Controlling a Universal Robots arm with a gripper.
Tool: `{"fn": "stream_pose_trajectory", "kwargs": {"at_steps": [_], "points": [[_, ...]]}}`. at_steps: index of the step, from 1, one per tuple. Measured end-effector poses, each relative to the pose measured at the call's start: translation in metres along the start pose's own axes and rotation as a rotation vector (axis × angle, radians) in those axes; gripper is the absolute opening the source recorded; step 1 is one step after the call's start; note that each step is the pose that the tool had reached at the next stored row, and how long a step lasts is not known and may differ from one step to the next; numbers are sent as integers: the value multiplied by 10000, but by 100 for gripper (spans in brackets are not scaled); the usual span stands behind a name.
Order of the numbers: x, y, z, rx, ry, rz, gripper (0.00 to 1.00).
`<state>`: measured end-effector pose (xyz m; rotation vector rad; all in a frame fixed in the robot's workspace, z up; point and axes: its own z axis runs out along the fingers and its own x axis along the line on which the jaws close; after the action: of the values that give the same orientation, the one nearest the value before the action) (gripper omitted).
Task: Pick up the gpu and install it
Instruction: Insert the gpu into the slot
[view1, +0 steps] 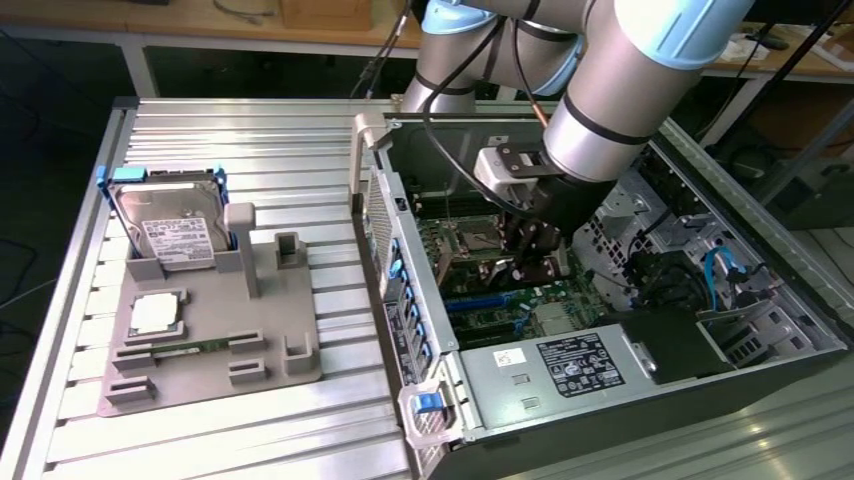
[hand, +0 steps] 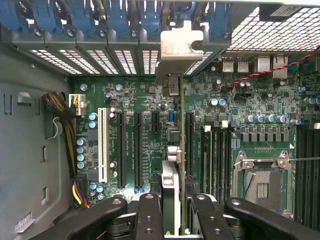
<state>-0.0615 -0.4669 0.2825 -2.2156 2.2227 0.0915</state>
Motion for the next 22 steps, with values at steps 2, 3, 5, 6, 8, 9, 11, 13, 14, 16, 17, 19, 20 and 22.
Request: {"fn": "stream_pose_trajectory", "kwargs": {"at_steps": [2,3,5,6,8,9,11,13,14,16,17,19,20,22], "points": [[0,2,1,-1,-7,0,27],[0,2,1,1,-19,0,27],[0,2,2,0,-21,-1,27],[-1,2,2,0,-21,-1,27],[-2,2,3,0,-20,-1,27],[-3,2,4,0,-19,-1,27],[-3,2,5,-1,-20,0,27],[-3,2,6,-1,-19,0,27],[-4,2,7,0,-17,0,27],[-3,2,7,0,-16,-1,27],[-3,2,6,0,-14,0,27],[-3,2,6,0,-13,-1,27],[-3,2,6,0,-13,-1,27],[-3,2,6,-1,-12,0,27]]}}
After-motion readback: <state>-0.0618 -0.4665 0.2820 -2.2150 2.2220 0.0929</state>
